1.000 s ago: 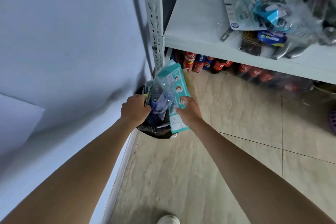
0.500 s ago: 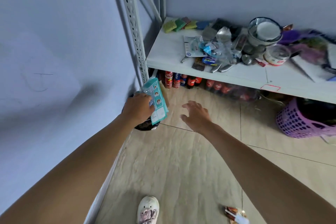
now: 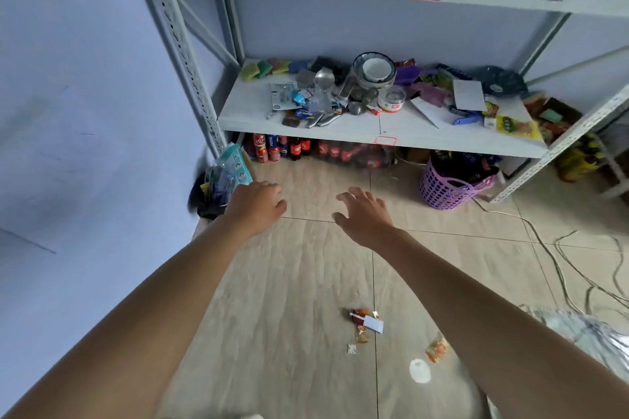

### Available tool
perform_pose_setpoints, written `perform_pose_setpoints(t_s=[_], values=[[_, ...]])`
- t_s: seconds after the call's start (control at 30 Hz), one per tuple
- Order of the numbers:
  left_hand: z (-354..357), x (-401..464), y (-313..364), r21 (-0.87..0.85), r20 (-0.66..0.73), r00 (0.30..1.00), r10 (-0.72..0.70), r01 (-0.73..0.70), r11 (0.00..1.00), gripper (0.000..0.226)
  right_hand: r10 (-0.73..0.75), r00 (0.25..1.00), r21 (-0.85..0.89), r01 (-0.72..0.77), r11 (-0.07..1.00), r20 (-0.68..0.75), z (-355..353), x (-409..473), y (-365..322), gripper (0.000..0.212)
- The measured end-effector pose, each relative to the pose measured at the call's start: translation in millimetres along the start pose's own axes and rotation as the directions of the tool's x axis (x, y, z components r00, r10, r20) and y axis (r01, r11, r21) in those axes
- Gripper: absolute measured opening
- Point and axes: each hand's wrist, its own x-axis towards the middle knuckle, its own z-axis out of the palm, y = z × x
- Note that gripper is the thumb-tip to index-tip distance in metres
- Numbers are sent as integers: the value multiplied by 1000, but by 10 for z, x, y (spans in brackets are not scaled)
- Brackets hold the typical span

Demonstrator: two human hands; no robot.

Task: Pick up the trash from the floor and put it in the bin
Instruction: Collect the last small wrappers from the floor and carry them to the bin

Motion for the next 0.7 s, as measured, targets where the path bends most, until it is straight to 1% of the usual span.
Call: perform_pose_setpoints(t_s=[0.13,0.37,0.5,0.7], values=[[-40,-338,472,54,101,990,94,-100,994,44,62,998,23,-62,998,9,-94,-552,243,51],[123,-915,1048,83,172,963,209,-225,971,49,153,988,103,-155,983,24,49,-1329,517,52],[296,-1224,1253,84,193,957,217,-236,968,49,184,983,143,-185,972,15,233,-1693,674,53],[672,-1401,1637,63,272,947,171,-195,979,48,222,971,175,-234,956,88,516,-1968,1163,55]])
